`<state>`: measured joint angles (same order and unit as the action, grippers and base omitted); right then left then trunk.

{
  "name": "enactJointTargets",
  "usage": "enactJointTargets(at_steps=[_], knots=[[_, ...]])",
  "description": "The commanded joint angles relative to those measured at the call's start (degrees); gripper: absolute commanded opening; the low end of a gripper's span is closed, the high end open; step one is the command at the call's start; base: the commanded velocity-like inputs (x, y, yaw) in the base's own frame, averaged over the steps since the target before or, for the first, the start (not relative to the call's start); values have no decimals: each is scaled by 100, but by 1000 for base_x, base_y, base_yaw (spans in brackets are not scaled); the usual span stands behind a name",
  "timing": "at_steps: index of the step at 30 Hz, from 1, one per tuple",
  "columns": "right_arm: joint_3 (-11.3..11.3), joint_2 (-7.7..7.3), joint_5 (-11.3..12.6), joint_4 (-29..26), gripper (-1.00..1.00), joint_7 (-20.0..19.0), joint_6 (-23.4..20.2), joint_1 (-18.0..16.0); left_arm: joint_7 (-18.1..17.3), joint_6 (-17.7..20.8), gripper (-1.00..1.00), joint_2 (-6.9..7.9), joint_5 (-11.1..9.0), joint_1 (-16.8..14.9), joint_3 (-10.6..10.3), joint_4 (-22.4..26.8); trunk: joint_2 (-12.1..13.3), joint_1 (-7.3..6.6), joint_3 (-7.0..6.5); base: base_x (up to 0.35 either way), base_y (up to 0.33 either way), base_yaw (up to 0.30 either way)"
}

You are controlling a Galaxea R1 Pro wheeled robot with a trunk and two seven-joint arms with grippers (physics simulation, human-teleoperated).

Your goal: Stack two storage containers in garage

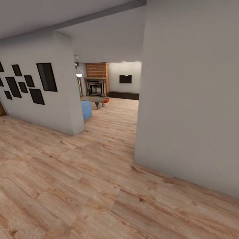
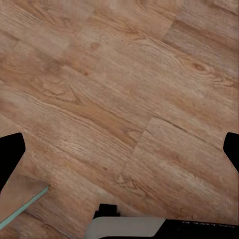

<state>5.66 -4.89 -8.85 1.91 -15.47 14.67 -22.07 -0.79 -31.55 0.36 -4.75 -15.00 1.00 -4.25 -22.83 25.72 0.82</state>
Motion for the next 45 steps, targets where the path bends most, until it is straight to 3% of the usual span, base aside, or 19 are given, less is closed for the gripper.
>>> enactJointTargets(at_steps=[1,28,45], knots=[[50,-3,-56,20,100,-9,36,-8,-9,-35,100,-1,-26,-9,6,-24,-9,6,9,324,0,0],[50,-3,-56,20,100,-9,36,-13,-9,-35,100,-10,-26,-10,6,-23,-9,6,9,324,0,197],[50,-3,-56,20,100,-9,36,-9,-9,-35,100,-10,-26,-11,6,-24,-9,6,9,324,0,15]])
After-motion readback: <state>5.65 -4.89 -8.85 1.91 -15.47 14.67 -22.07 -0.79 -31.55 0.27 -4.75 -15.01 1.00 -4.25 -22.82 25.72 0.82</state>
